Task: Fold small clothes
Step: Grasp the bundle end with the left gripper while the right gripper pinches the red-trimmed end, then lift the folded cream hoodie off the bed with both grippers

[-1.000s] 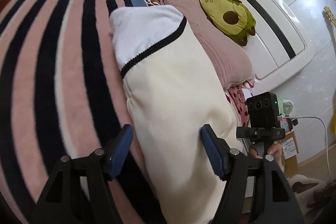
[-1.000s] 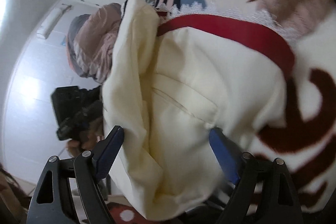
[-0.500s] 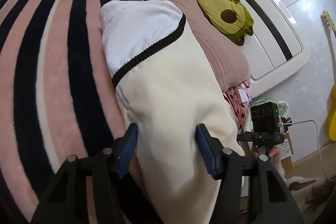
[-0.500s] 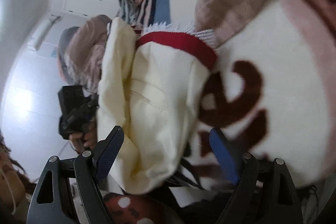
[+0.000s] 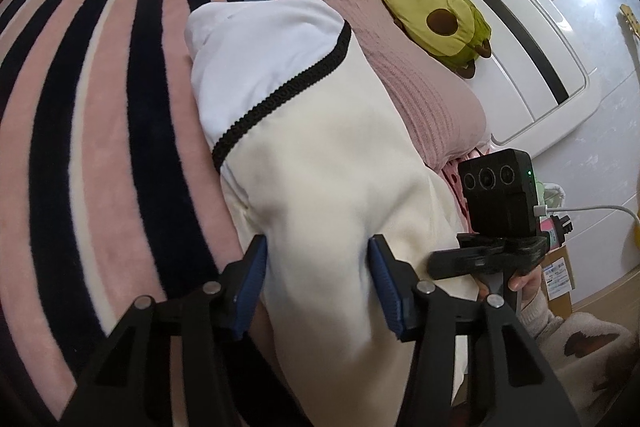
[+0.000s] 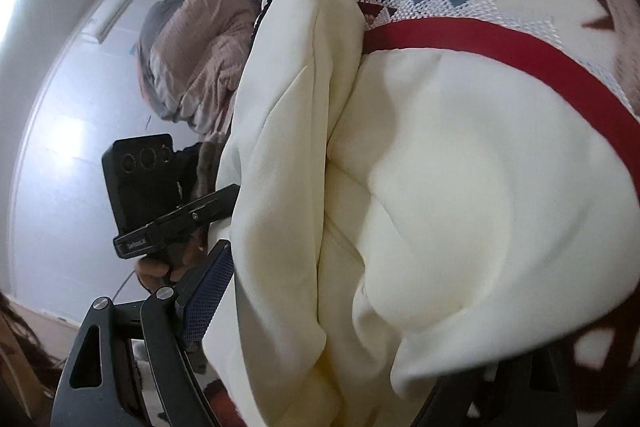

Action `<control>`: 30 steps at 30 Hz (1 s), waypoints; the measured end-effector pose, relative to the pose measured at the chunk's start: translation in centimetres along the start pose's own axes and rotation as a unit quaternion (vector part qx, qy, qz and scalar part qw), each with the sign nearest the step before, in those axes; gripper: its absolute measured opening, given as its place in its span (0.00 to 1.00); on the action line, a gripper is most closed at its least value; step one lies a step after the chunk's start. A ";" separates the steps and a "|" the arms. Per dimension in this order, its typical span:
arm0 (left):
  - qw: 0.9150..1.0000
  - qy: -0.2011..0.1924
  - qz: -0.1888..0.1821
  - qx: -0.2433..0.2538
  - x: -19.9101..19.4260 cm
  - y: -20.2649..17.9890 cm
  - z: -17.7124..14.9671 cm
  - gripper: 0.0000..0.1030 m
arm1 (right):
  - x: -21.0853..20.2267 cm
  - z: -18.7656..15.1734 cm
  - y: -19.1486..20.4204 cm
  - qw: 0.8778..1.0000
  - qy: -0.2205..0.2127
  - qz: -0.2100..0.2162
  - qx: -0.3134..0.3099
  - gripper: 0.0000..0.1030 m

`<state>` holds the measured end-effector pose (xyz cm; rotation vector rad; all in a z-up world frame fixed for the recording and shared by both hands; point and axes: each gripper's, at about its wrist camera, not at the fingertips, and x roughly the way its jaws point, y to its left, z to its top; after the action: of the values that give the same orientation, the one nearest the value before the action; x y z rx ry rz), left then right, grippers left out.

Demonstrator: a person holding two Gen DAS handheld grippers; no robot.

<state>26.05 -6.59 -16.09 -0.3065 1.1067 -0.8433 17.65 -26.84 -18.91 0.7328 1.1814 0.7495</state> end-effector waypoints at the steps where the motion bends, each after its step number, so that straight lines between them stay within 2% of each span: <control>1: 1.000 -0.002 0.001 0.000 0.0 0.0 0.0 0.43 | 0.0 0.0 -0.1 1.000 0.001 -0.005 -0.005 0.55; 2: 1.000 -0.003 0.003 0.002 0.0 -0.1 0.0 0.40 | 0.3 0.1 0.0 1.000 0.003 -0.009 -0.006 0.39; 4: 1.000 -0.008 0.012 0.014 -0.3 -0.6 -0.2 0.38 | 0.6 0.2 -0.4 1.000 0.008 0.007 0.004 0.27; 8: 0.999 -0.023 0.015 0.026 -1.4 -1.3 -0.1 0.34 | 0.2 0.4 1.6 0.999 0.001 -0.010 -0.038 0.19; 16: 0.994 -0.065 0.049 0.074 -6.4 -4.3 -0.3 0.31 | -1.3 0.5 5.6 0.997 -0.024 -0.020 -0.076 0.17; 20: 0.988 -0.096 0.078 0.095 -9.8 -5.6 -0.8 0.29 | -1.4 0.2 9.5 0.993 -0.033 -0.021 -0.109 0.17; 27: 0.977 -0.145 0.110 0.107 -16.0 -6.3 -2.7 0.29 | -0.7 -0.8 14.1 0.987 -0.035 -0.016 -0.154 0.17; 30: 0.970 -0.169 0.136 0.112 -19.0 -6.6 -3.4 0.28 | 0.3 -1.0 16.9 0.983 -0.035 -0.016 -0.179 0.16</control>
<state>16.63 3.49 -1.09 -0.0996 0.7060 -0.6353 14.68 -17.04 -5.38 0.4353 0.9580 0.8741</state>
